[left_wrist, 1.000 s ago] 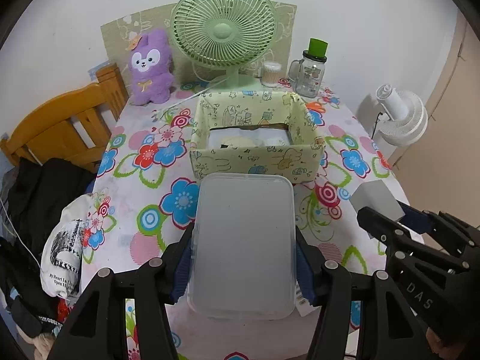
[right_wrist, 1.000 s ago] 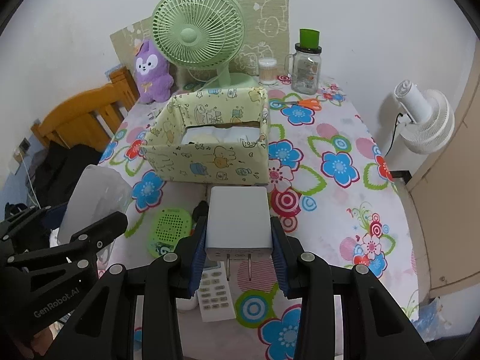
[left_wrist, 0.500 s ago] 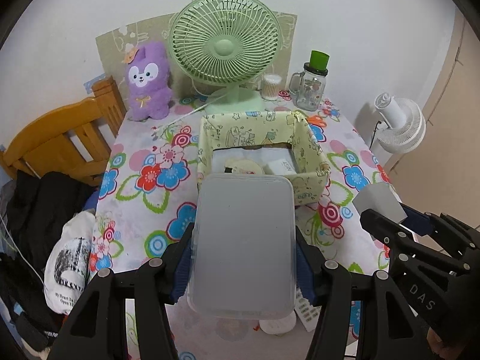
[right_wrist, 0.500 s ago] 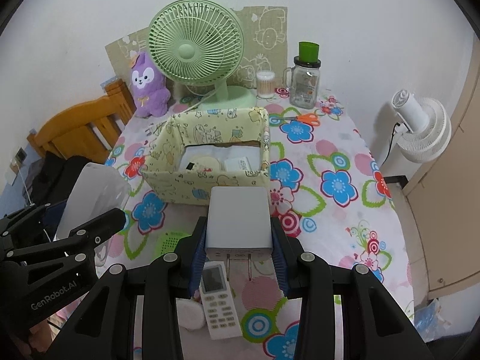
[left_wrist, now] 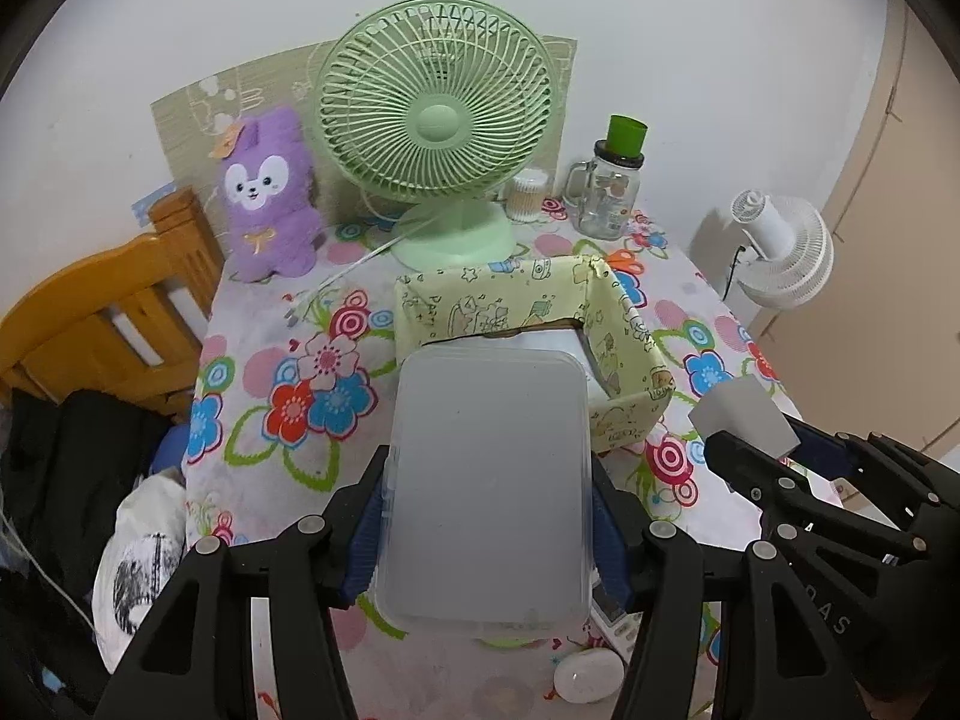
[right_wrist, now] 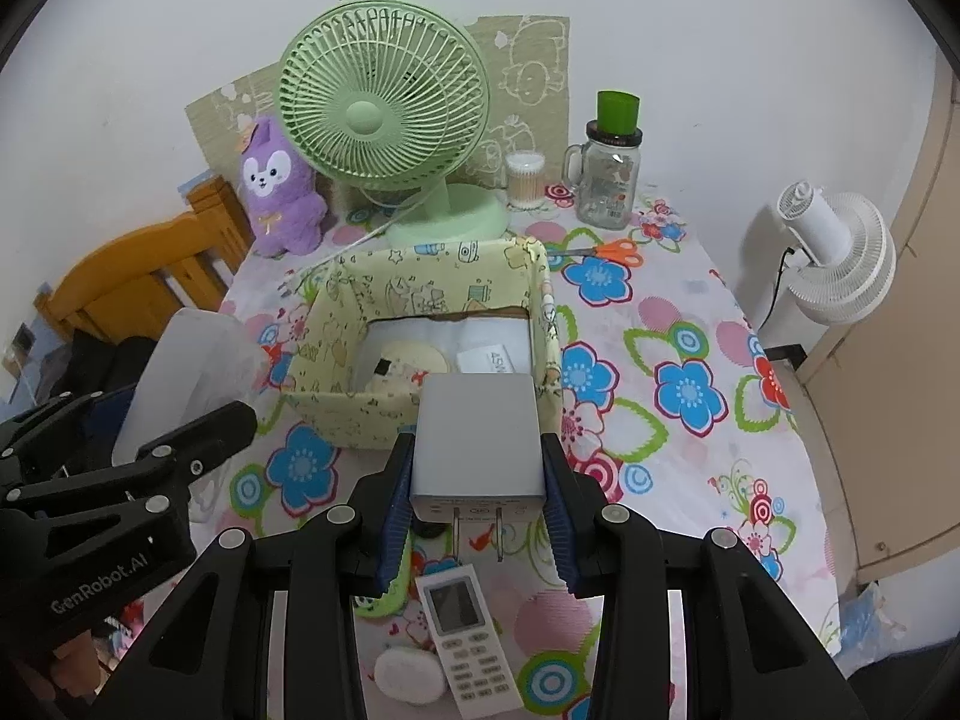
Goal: Organize rigid objects
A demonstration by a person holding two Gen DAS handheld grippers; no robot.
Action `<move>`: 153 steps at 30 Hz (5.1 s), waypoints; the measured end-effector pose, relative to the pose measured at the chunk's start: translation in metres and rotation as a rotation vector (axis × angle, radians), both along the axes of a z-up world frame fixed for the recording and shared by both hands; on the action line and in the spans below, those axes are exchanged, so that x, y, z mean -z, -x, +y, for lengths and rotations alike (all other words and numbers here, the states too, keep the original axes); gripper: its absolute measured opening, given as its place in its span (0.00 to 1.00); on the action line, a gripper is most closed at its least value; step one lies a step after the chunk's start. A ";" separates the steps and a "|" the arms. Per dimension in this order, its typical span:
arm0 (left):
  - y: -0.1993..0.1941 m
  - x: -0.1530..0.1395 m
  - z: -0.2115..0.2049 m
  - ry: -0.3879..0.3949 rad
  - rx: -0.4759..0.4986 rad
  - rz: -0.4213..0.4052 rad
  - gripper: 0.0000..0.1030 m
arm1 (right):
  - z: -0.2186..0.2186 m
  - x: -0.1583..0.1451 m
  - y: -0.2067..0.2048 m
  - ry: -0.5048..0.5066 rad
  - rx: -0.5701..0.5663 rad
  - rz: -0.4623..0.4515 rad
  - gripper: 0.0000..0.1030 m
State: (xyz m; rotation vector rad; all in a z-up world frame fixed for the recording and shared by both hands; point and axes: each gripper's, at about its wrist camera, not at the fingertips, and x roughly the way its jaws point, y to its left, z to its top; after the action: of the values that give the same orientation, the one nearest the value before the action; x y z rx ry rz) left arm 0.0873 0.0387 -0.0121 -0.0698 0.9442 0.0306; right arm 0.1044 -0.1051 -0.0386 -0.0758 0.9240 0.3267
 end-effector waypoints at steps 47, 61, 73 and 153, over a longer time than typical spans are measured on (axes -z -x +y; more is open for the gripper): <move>-0.139 0.073 0.015 -0.004 -0.065 0.136 0.58 | 0.030 0.049 -0.154 0.024 -0.073 0.098 0.41; -0.161 0.107 0.008 -0.029 -0.032 0.221 0.59 | 0.044 0.066 -0.168 0.045 -0.115 0.145 0.41; -0.162 0.103 0.005 -0.025 0.002 0.216 0.78 | 0.046 0.078 -0.180 0.026 -0.108 0.202 0.41; -0.019 -0.003 -0.003 -0.049 0.038 0.006 1.00 | -0.007 -0.024 -0.027 -0.004 0.050 -0.006 0.92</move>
State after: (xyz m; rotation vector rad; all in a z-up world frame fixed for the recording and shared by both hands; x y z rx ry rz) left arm 0.1059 0.0353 -0.0096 -0.0066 0.9499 0.0193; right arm 0.1315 -0.1121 -0.0142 -0.0501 0.9182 0.2818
